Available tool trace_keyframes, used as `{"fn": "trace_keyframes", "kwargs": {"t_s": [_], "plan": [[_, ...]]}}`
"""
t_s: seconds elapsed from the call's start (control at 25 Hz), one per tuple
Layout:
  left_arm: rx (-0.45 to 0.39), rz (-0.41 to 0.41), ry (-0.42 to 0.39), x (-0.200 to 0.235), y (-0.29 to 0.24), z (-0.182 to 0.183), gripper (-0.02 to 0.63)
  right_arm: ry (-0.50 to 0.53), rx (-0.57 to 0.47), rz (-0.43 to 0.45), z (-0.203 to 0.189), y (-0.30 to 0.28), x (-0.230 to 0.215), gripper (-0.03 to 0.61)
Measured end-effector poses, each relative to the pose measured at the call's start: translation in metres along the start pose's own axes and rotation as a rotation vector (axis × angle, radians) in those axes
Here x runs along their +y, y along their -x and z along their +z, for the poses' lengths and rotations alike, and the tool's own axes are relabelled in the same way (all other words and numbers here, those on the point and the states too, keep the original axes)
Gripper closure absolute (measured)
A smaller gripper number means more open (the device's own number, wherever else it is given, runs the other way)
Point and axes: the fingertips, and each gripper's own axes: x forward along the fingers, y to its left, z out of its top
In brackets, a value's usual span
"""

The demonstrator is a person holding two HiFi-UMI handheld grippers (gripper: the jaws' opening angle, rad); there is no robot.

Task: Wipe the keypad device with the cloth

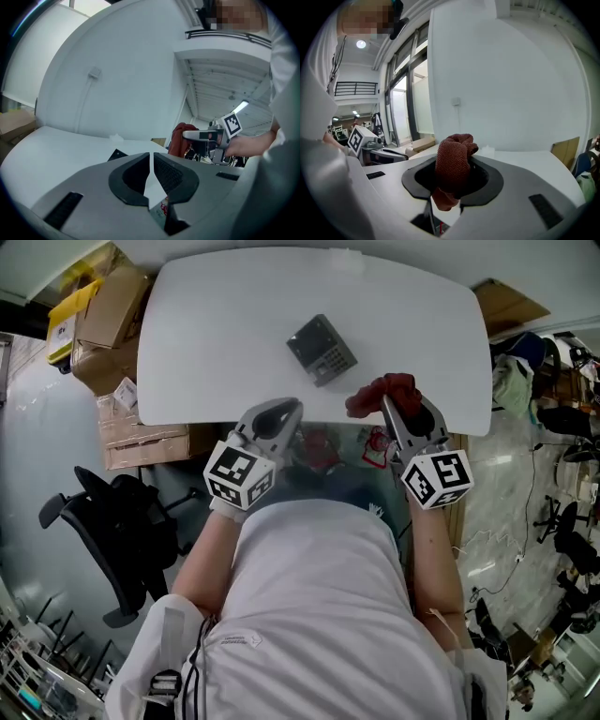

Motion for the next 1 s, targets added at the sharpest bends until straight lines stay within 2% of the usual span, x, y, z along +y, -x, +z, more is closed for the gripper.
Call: {"fn": "trace_keyframes", "kwargs": {"t_s": [0.28, 0.52, 0.68, 0.92, 0.96, 1.0], "plan": [[0.045, 0.069, -0.034, 0.032, -0.030, -0.007, 0.601, 0.037, 0.096, 0.066, -0.017, -0.027, -0.014, 0.456], [0.067, 0.092, -0.084, 0.080, -0.067, -0.001, 0.601, 0.035, 0.158, 0.044, -0.035, -0.056, -0.023, 0.456], [0.114, 0.073, -0.112, 0.113, -0.098, 0.004, 0.600, 0.020, 0.198, 0.014, -0.049, -0.077, -0.024, 0.456], [0.209, -0.009, -0.174, 0.145, -0.143, -0.002, 0.593, -0.004, 0.248, -0.042, -0.072, -0.110, -0.016, 0.456], [0.223, -0.025, -0.177, 0.148, -0.150, -0.003, 0.570, -0.008, 0.256, -0.054, -0.076, -0.114, -0.016, 0.456], [0.234, -0.042, -0.179, 0.151, -0.157, -0.004, 0.518, -0.010, 0.264, -0.065, -0.080, -0.117, -0.016, 0.456]]}}
